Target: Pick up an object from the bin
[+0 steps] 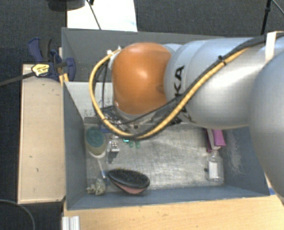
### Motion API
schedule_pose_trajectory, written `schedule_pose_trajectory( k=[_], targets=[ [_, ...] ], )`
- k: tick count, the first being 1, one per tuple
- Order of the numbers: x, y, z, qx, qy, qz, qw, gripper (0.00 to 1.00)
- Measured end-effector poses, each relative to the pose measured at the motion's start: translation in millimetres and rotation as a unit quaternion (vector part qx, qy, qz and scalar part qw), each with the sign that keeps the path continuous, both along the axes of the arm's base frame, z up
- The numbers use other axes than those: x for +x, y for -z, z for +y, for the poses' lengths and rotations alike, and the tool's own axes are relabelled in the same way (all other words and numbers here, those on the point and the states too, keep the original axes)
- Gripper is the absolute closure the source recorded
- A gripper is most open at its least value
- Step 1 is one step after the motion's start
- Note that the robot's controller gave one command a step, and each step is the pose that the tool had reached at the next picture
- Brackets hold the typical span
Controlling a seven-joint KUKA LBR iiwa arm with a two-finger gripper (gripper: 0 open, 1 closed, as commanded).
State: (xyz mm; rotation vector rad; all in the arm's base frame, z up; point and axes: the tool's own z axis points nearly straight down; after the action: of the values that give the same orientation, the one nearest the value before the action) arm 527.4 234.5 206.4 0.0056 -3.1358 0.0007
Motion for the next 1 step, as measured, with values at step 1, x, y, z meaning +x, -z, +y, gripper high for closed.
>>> schedule_pose_trajectory(
  k=[1],
  targets=[
    [-45.6,134.2,-53.1,0.003,-0.124,-0.0145,0.9922,0.00]
  ],
)
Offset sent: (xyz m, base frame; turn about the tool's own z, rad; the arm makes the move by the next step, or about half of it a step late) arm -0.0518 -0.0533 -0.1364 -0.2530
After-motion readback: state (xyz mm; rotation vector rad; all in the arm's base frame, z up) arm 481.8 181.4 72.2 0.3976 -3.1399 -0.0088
